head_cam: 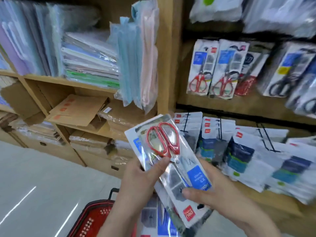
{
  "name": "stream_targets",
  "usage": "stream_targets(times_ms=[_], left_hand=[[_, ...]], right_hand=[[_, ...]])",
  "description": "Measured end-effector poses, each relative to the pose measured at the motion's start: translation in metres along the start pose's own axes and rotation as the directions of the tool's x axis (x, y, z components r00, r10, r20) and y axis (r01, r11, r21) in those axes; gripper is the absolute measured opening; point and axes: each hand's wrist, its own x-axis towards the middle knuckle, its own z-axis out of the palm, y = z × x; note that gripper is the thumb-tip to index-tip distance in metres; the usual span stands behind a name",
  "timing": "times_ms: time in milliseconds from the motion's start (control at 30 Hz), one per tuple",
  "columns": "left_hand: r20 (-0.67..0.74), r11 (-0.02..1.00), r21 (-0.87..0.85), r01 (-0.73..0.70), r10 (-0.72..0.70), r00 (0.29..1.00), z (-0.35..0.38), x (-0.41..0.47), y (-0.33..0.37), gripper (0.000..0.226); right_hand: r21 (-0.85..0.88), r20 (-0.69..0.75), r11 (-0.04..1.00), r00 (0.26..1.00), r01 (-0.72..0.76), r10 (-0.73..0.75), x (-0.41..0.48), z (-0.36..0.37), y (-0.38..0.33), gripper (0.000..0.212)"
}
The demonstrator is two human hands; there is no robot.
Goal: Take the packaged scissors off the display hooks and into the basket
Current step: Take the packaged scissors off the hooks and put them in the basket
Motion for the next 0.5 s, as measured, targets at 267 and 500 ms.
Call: stream_targets(times_ms=[267,500], left_hand=[[-0.012,0.969,0.127,-0.212,0.215,0.976,0.13,0.015,0.009,0.065],[0.116,0.957,0.195,-0.213,0.193,0.974,0.172,0.031,0.01,0.088]], right_hand=[[0.143,-0.165,0.989,0.986,0.046,-0.022,-0.063,-0.099,0.02,0.067],[0.154,-0.384,0.982,0.923,0.107,-0.041,-0.065,-0.127,0.024,0.051]])
